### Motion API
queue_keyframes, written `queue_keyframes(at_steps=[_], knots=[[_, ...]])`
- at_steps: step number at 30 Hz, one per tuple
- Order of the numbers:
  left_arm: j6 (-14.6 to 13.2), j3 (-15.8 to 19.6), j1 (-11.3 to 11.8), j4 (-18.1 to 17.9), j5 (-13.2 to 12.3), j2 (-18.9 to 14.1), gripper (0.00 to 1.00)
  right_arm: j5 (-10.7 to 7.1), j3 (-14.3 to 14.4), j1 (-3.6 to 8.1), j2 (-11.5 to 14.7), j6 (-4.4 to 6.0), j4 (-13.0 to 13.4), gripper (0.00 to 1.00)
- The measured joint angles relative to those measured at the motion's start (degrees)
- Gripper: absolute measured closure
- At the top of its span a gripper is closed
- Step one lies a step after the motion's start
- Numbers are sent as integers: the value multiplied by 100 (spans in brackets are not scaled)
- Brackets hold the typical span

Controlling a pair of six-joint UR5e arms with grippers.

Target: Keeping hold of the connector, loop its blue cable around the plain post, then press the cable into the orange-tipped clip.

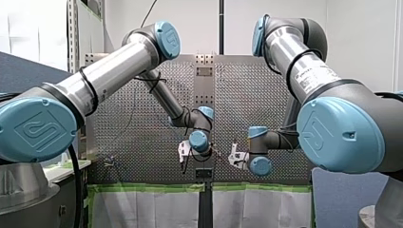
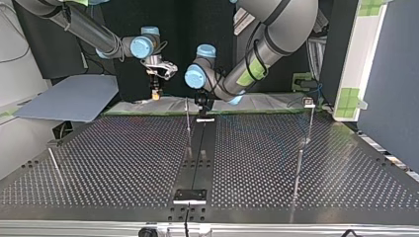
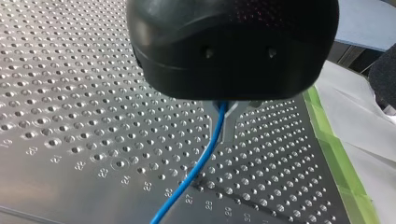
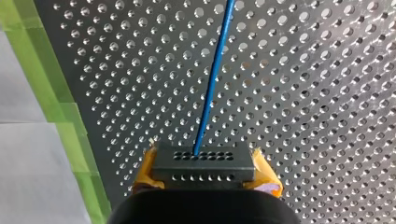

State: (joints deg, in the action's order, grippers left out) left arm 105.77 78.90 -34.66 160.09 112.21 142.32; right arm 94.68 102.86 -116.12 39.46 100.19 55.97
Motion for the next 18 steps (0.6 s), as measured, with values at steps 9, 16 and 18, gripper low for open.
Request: queue_keyframes(at_steps=[9, 16, 18], knots=[[28, -125, 91, 130, -93, 16, 100, -137, -176, 54, -2, -20, -81, 100], [32, -100, 67, 255, -59, 17, 100, -166, -210, 67, -7, -123, -296, 100], [24, -54, 36, 268, -33, 18, 100, -143, -207, 55, -8, -208, -407, 100]])
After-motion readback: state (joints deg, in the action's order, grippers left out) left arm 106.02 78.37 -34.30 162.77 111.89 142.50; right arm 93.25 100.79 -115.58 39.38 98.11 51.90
